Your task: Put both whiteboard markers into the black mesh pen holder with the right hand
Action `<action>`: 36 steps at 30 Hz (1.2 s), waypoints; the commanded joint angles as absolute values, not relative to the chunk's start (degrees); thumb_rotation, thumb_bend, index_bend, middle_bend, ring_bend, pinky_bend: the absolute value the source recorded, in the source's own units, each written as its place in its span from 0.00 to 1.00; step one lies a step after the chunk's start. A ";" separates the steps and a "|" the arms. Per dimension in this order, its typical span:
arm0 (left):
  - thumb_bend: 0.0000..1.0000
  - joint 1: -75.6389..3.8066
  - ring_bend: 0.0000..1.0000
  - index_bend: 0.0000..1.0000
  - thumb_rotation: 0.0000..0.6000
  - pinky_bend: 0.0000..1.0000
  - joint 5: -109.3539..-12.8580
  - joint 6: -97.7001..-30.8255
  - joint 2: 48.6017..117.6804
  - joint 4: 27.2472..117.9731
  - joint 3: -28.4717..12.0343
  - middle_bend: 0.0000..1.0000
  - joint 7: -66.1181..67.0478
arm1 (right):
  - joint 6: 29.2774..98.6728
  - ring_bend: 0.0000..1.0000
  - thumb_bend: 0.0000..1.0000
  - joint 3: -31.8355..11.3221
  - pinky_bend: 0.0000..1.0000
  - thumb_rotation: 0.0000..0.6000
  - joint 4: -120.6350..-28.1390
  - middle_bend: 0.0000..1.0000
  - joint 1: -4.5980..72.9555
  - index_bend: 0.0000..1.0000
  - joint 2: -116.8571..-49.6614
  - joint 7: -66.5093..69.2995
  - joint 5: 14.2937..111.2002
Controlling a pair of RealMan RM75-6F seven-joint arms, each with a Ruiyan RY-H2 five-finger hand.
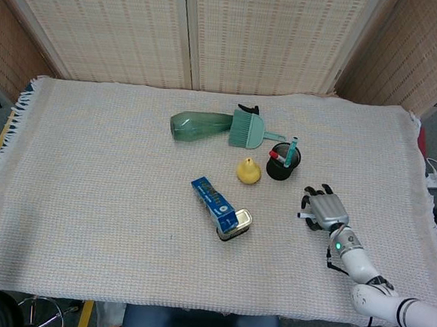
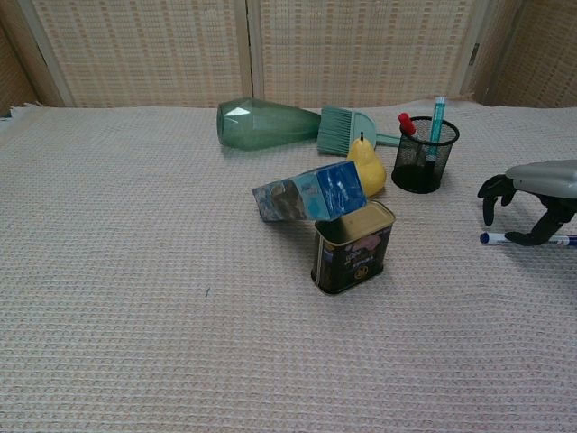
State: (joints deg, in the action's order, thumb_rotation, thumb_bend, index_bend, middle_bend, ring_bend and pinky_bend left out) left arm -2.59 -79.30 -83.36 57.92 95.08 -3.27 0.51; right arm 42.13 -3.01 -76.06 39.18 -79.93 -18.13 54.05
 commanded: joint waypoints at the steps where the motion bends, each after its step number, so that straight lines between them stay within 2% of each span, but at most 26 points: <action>1: 0.49 -2.58 0.00 0.13 1.00 0.10 -79.25 -83.39 57.95 95.05 -3.31 0.00 0.51 | 41.94 0.20 0.35 -2.90 0.00 1.00 -75.70 0.12 39.32 0.40 -80.14 -18.47 53.62; 12: 0.49 -2.57 0.00 0.13 1.00 0.10 -79.08 -83.34 57.98 95.06 -3.36 0.00 0.58 | 40.42 0.22 0.35 -2.42 0.01 1.00 -73.95 0.13 40.19 0.44 -81.49 -19.65 52.17; 21: 0.49 -2.60 0.00 0.13 1.00 0.10 -79.40 -83.36 57.99 94.86 -3.29 0.00 0.34 | 41.46 0.26 0.35 -2.63 0.06 1.00 -73.44 0.18 40.12 0.55 -81.93 -19.69 52.19; 27: 0.49 -2.52 0.00 0.13 1.00 0.10 -79.83 -83.75 57.95 94.97 -3.25 0.00 0.33 | 42.32 0.28 0.35 -3.04 0.08 1.00 -73.62 0.19 39.66 0.58 -81.52 -18.62 52.95; 31: 0.49 -2.51 0.00 0.13 1.00 0.10 -79.50 -83.54 57.93 94.97 -3.27 0.00 0.27 | 44.46 0.28 0.35 -5.02 0.09 1.00 -75.13 0.20 38.92 0.58 -80.45 -14.89 55.15; 36: 0.49 -2.44 0.00 0.13 1.00 0.10 -79.88 -83.82 57.77 95.11 -3.24 0.00 -0.04 | 47.49 0.29 0.35 -10.27 0.09 1.00 -79.89 0.20 38.16 0.59 -76.45 -5.71 58.79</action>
